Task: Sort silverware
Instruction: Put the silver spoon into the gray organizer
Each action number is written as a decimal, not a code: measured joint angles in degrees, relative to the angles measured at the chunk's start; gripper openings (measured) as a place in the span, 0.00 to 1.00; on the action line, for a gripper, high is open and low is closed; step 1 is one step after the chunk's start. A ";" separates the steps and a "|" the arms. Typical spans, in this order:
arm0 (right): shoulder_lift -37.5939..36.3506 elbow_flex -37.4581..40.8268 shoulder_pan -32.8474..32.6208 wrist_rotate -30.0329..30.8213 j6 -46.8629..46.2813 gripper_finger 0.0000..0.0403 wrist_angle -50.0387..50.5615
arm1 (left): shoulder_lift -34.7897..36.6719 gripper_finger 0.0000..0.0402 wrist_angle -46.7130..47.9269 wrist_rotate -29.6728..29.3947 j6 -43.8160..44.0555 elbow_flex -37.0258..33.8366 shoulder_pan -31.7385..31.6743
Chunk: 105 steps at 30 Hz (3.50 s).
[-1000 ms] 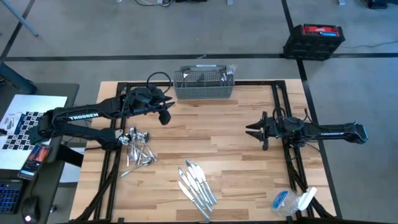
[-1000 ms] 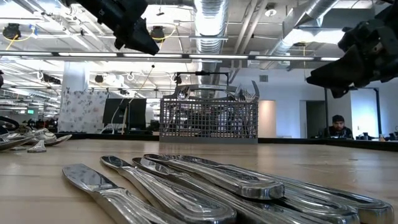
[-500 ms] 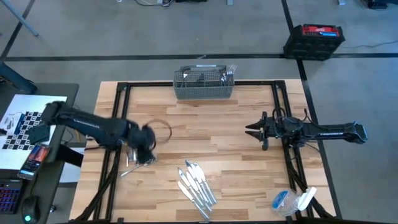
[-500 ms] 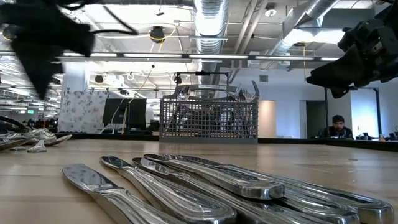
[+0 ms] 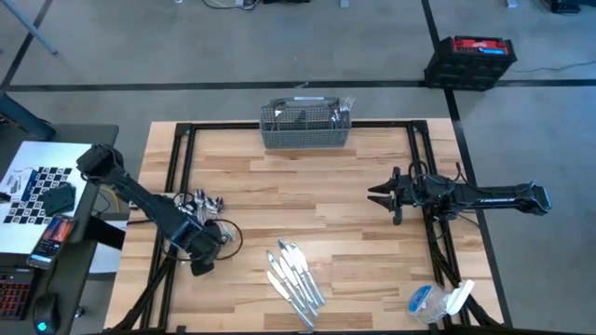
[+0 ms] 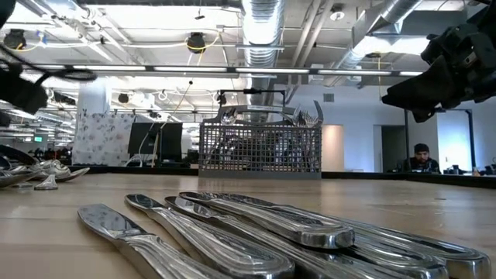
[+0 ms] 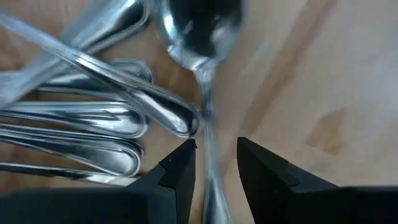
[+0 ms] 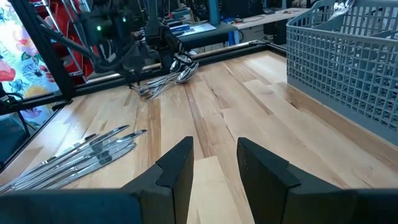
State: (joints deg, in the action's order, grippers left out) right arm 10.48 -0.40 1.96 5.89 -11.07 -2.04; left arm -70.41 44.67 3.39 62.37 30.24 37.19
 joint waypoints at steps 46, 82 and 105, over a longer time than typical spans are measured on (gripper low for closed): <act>0.00 0.00 0.00 0.02 0.07 0.28 -0.02 | -10.79 0.00 -72.11 -18.51 -59.42 16.09 -72.55; -0.06 -0.02 0.00 0.04 0.05 0.28 -0.07 | 8.74 0.34 23.77 -6.68 -10.24 15.91 -39.21; 0.37 -0.22 0.02 0.04 0.06 0.28 -0.04 | 8.44 0.33 1.64 -0.14 11.92 3.12 -35.74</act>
State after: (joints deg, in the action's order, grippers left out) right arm 10.85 -0.62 1.98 5.93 -11.01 -2.08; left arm -61.98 46.31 3.25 74.29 33.36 1.45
